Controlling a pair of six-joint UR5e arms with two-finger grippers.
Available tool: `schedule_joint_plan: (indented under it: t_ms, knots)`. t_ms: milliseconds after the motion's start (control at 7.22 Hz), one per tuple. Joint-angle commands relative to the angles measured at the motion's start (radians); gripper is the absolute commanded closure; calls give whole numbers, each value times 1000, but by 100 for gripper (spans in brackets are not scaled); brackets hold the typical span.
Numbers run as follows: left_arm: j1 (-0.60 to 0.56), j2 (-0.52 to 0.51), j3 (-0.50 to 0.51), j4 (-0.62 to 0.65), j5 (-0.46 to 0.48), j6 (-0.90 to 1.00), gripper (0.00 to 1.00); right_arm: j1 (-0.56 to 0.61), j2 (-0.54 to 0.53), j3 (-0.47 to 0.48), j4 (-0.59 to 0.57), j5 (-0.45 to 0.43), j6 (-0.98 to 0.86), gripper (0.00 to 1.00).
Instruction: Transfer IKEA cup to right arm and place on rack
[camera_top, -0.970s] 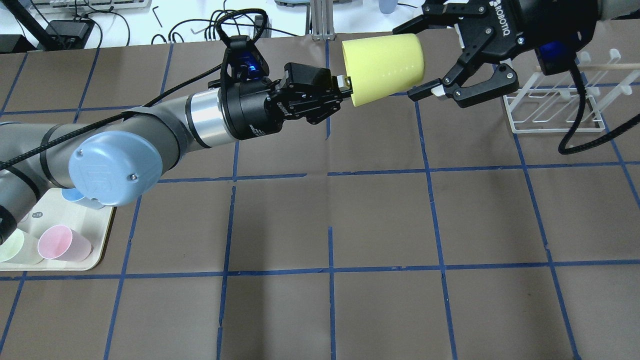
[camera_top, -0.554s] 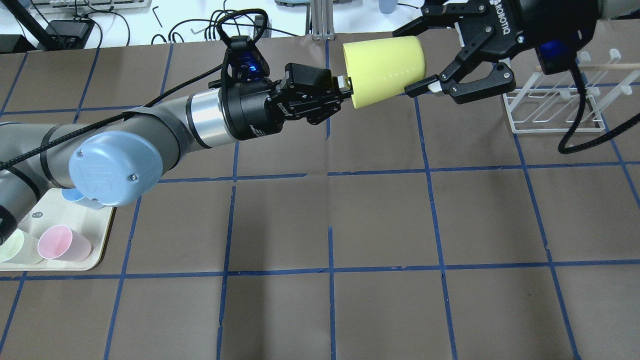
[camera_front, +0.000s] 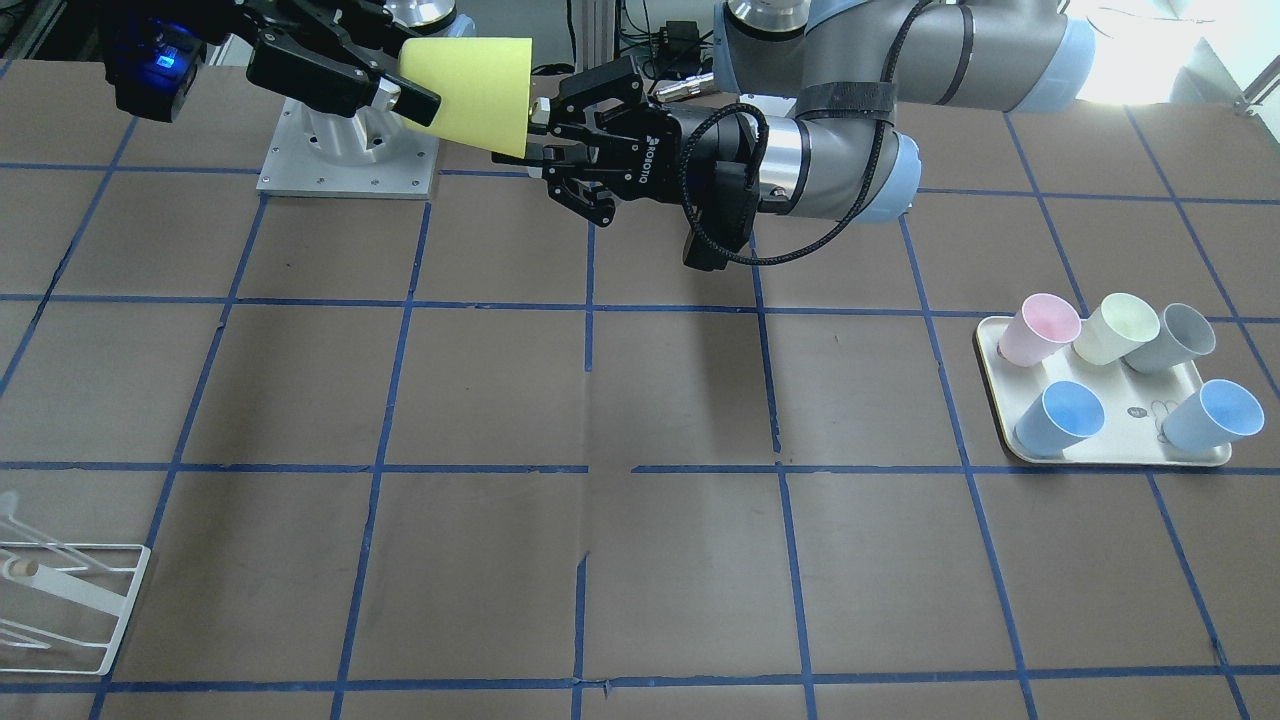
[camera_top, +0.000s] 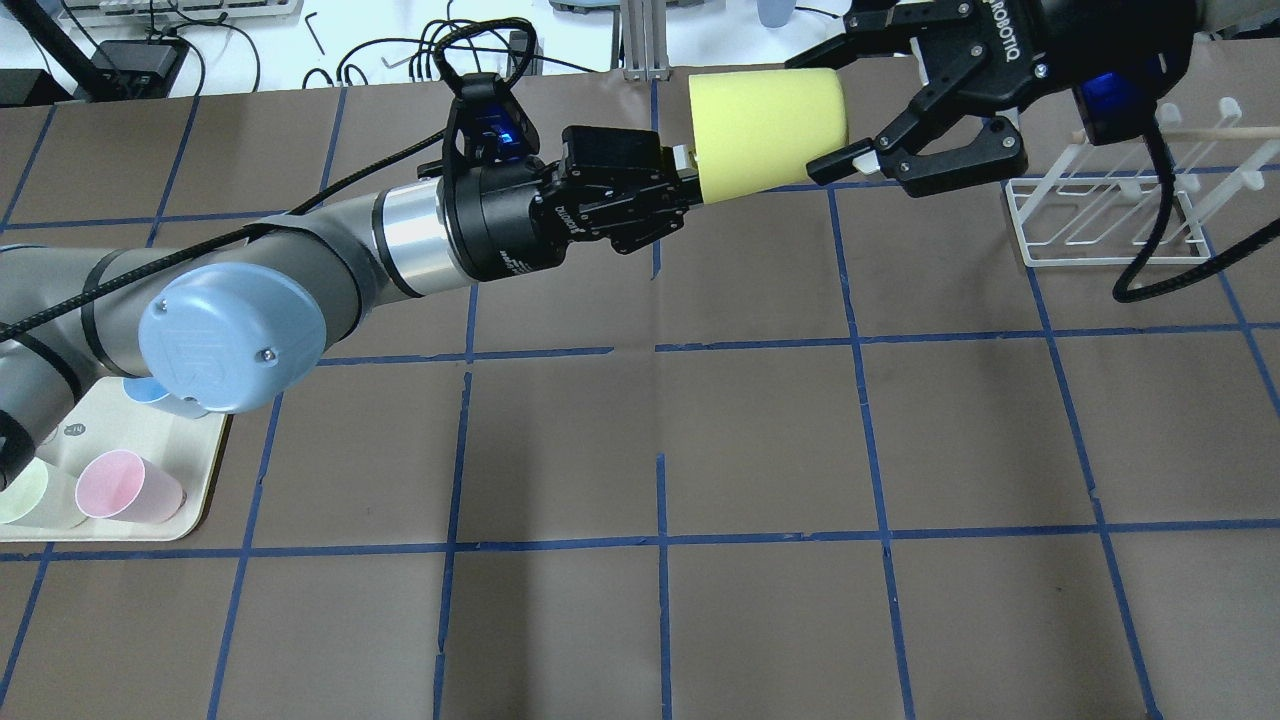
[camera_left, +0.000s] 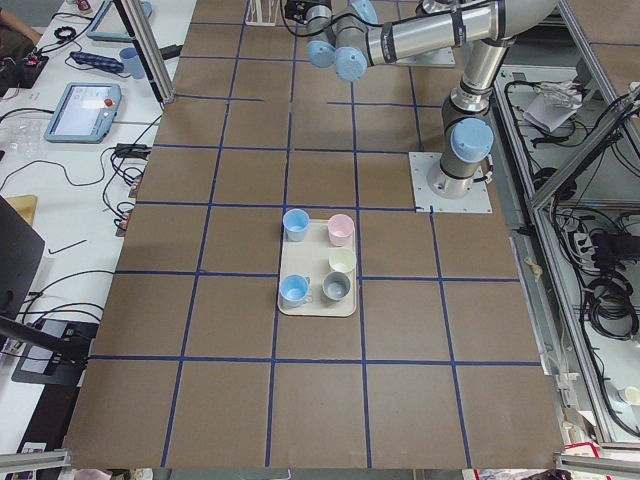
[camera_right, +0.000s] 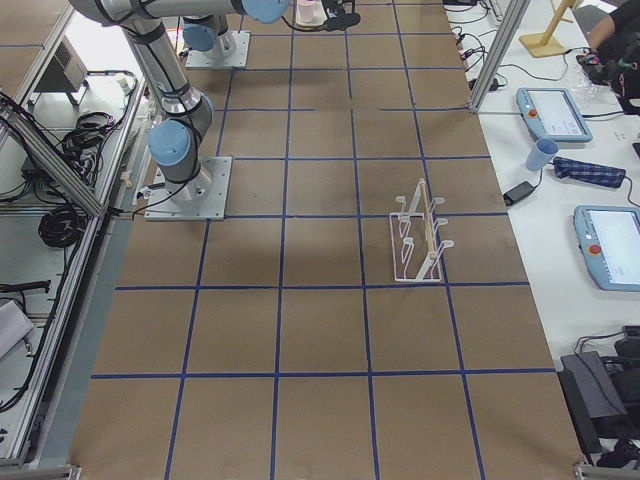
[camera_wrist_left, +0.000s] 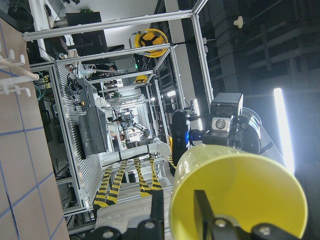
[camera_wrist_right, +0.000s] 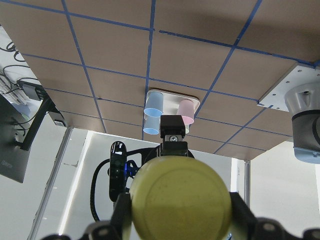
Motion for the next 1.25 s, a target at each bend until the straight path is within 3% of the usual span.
schedule_joint_plan:
  t_ms: [0, 277, 554, 693, 970, 1108]
  knots:
    - [1, 8, 4, 0, 2, 0, 61, 0, 0, -1, -5, 0, -3, 38]
    - [9, 26, 2, 0, 24, -2, 59, 0, 0, 0, -31, -2, 5, 69]
    - [15, 18, 4, 2, 32, -2, 58, -2, 2, 2, -73, -12, -1, 83]
    - [17, 17, 4, 2, 32, -2, 54, -2, 2, 0, -75, -13, 3, 84]
    - [52, 18, 10, 2, 61, 0, 0, -3, 2, 2, -147, -34, -11, 86]
    - [79, 20, 13, 2, 127, -3, 0, -5, 2, 2, -184, -77, -26, 86]
